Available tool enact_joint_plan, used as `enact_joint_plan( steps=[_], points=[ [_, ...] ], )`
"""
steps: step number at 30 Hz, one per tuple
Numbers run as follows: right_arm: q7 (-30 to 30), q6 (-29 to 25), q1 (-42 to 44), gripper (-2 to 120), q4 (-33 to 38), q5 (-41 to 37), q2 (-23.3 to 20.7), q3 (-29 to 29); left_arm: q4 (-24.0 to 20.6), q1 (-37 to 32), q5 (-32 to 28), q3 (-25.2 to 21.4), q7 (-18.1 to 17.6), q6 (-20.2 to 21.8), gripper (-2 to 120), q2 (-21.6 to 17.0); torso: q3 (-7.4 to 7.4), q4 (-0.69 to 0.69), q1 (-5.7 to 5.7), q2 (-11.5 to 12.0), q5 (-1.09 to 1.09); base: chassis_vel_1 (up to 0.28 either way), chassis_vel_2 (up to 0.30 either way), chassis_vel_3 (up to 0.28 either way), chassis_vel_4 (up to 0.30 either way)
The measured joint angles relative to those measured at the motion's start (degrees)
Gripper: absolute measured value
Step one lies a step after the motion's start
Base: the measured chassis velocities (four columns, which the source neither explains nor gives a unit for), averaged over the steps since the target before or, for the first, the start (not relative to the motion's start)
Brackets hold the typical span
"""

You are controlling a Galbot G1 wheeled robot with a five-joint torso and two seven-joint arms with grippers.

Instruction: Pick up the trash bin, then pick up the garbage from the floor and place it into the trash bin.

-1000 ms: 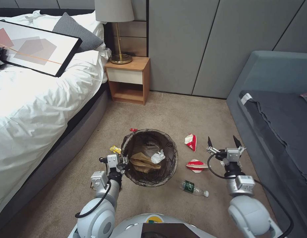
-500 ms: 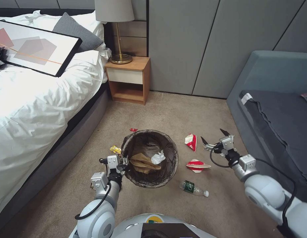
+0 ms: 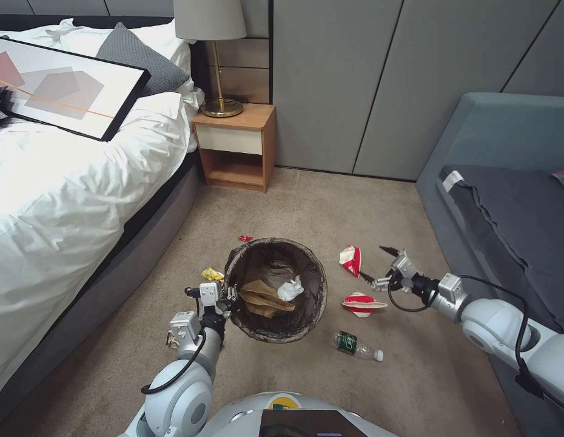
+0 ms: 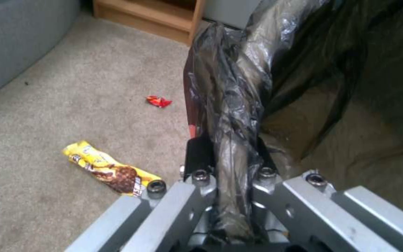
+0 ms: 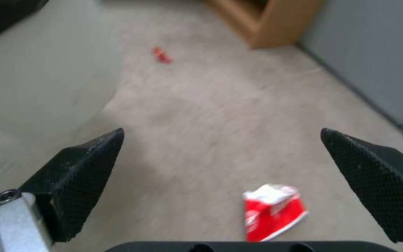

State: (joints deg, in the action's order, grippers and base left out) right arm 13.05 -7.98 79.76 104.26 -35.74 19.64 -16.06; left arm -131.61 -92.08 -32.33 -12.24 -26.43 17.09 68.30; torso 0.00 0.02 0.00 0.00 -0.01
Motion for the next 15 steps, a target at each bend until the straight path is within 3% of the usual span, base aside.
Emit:
enact_joint_plan(
  steps=[7, 15],
  points=[
    [8.43, -3.41, -4.09, 100, -7.59, 2.05, 0.23, 7.21, 0.58, 0.57, -0.11, 0.15, -0.04, 0.14, 2, -0.01, 0.0, -0.03, 0.0, 0.0, 0.01, 0.0, 0.0, 0.0, 0.0],
    [13.69, -5.51, -5.43, 100, -11.84, 4.18, 1.75, 11.0, 1.37, 1.08, -0.13, 0.51, -0.08, 0.17, 2, 0.18, 0.0, -0.02, 0.0, 0.0, 0.01, 0.0, 0.0, 0.0, 0.0]
  ],
)
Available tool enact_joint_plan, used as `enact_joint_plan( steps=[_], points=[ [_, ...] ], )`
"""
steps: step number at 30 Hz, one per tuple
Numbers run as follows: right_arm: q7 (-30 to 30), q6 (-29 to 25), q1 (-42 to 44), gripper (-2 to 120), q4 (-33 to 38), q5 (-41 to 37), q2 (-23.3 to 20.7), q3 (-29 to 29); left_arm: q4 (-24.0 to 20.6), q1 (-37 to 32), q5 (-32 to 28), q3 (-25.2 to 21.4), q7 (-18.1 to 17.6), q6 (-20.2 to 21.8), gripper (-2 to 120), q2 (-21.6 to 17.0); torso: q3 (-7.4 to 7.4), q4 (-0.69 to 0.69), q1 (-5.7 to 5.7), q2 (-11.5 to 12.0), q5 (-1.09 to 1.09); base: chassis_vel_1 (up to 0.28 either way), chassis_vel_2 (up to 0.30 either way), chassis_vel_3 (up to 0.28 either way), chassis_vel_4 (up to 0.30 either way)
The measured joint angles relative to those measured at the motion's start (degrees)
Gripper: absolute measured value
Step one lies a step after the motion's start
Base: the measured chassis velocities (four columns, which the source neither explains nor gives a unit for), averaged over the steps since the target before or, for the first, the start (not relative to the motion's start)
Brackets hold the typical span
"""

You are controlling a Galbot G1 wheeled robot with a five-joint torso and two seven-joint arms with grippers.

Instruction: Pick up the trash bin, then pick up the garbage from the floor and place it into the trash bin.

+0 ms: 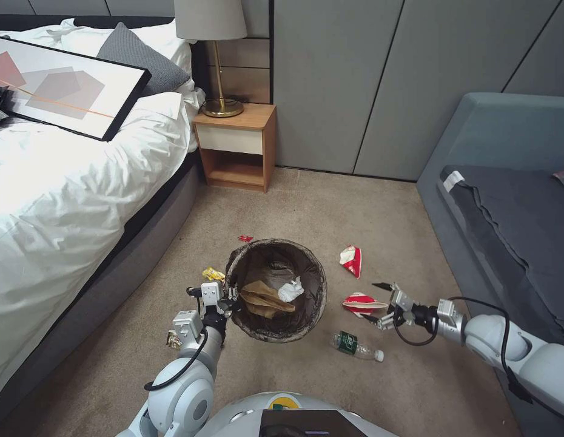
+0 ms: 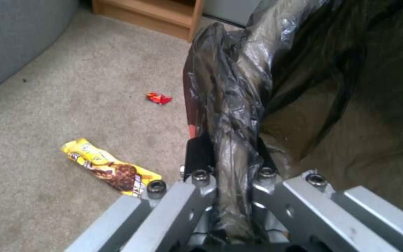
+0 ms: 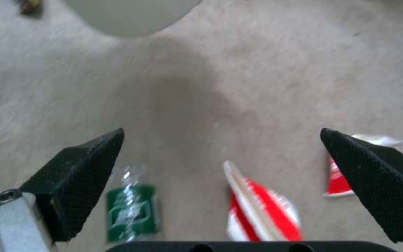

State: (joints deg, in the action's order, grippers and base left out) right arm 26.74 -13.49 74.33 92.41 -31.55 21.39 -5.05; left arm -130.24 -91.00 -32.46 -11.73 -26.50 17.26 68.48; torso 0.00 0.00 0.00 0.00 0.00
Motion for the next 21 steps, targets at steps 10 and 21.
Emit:
enact_joint_plan(
  steps=[10, 21],
  points=[
    [3.37, -0.74, -0.79, 100, -3.55, 2.03, 1.8, 1.98, 0.44, 0.23, 0.02, 0.05, -0.01, 0.0, 2, 0.49, 0.0, 0.0, 0.0, 0.0, 0.0, 0.0, 0.0, 0.0, 0.0],
    [5.2, -1.63, -2.71, 100, -9.43, 4.75, 6.37, 4.92, 0.87, 0.24, 0.35, 0.09, -0.02, 0.0, 2, 1.34, 0.0, 0.0, 0.0, 0.0, -0.01, 0.0, 0.0, 0.0, 0.0]
  ],
)
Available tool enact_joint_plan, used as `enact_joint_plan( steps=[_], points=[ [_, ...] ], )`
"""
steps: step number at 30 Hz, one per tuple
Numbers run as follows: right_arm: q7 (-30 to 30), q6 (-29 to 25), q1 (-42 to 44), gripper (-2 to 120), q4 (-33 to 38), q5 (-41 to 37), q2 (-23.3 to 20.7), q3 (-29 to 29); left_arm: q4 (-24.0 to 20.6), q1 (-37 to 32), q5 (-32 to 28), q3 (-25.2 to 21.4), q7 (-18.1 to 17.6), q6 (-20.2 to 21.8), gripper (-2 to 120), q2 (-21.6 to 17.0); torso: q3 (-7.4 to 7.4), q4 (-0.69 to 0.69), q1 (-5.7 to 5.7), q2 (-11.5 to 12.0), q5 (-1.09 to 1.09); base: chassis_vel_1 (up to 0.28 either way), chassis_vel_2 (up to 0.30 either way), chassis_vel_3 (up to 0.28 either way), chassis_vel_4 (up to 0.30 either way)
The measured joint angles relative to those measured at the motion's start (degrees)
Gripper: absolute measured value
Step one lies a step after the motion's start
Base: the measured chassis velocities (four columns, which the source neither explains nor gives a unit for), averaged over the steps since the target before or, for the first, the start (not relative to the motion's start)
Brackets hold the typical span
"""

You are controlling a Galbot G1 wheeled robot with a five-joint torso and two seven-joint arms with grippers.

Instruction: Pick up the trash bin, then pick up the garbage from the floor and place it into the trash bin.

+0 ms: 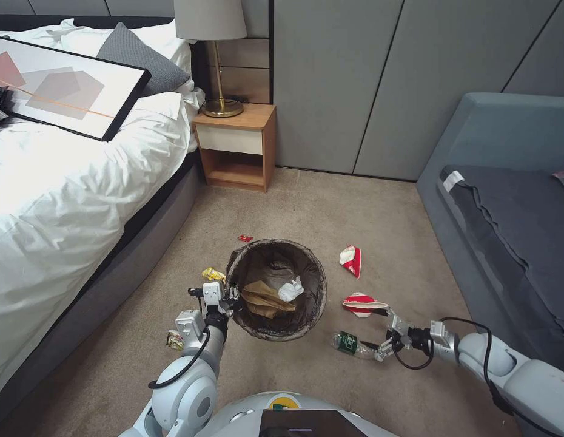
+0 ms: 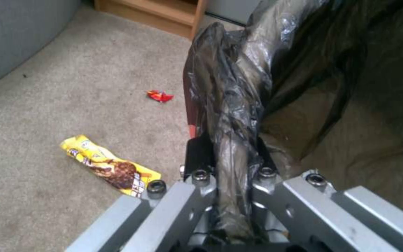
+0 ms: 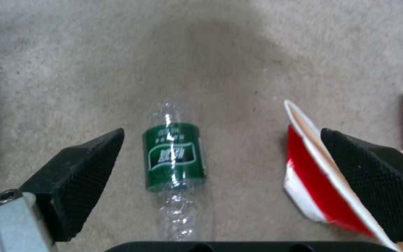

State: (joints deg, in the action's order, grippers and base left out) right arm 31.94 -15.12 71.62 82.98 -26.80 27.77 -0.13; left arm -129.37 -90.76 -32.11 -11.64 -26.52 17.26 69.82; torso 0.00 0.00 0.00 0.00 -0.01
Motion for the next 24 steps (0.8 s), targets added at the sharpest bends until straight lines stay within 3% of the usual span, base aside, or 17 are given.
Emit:
enact_joint_plan(
  steps=[24],
  points=[
    [-1.75, -0.23, -7.34, 100, -10.31, 4.79, 10.83, 6.31, 0.86, 0.69, -0.17, -0.02, 0.05, -0.12, 2, 0.06, 0.0, 0.0, 0.0, 0.0, 0.0, 0.0, 0.0, 0.0, 0.0]
  ],
)
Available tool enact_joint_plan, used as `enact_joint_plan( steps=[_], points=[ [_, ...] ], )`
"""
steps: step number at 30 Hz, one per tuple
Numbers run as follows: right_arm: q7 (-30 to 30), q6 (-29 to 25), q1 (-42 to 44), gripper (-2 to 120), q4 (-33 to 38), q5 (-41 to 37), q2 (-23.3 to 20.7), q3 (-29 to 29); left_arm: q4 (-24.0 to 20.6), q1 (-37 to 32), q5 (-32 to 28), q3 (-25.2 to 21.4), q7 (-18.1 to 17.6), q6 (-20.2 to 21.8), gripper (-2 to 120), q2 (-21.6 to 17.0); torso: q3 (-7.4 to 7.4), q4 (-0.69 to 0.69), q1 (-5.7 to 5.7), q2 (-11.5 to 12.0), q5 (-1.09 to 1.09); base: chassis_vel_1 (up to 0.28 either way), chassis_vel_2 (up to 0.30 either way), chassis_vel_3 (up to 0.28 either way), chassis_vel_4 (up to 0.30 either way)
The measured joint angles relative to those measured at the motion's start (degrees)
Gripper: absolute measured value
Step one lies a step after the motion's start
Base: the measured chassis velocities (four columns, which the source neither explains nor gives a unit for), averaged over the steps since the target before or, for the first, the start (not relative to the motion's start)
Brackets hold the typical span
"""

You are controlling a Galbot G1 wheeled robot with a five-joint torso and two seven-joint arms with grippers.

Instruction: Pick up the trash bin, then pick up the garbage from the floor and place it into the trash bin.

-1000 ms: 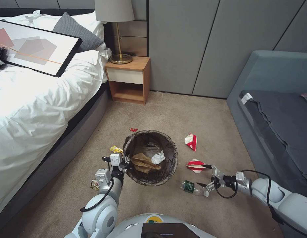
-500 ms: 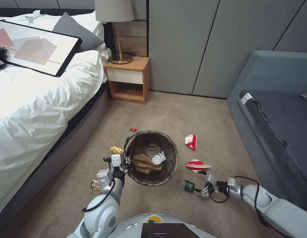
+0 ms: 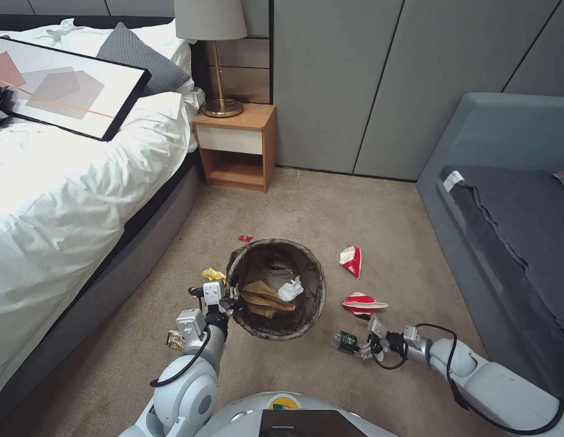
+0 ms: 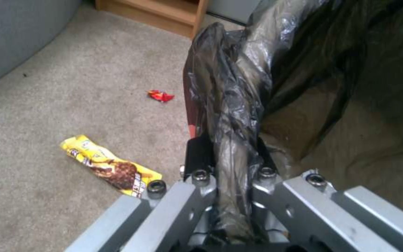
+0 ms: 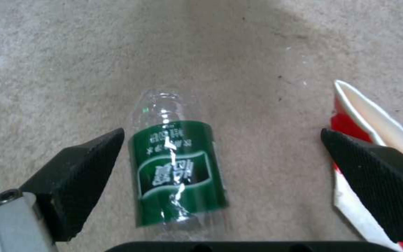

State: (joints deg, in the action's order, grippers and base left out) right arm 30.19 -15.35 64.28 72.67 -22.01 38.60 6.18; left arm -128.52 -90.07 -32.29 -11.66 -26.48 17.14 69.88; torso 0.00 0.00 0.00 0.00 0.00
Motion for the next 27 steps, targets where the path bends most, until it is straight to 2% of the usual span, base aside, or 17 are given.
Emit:
enact_joint_plan(
  steps=[27],
  points=[
    [-0.91, -0.25, 0.59, 100, -3.9, 4.17, 4.57, 1.2, 0.33, 0.56, -0.42, -0.07, -0.03, -0.08, 2, 0.22, 0.0, 0.0, 0.0, 0.0, 0.0, 0.0, 0.0, 0.0, 0.0]
  ],
)
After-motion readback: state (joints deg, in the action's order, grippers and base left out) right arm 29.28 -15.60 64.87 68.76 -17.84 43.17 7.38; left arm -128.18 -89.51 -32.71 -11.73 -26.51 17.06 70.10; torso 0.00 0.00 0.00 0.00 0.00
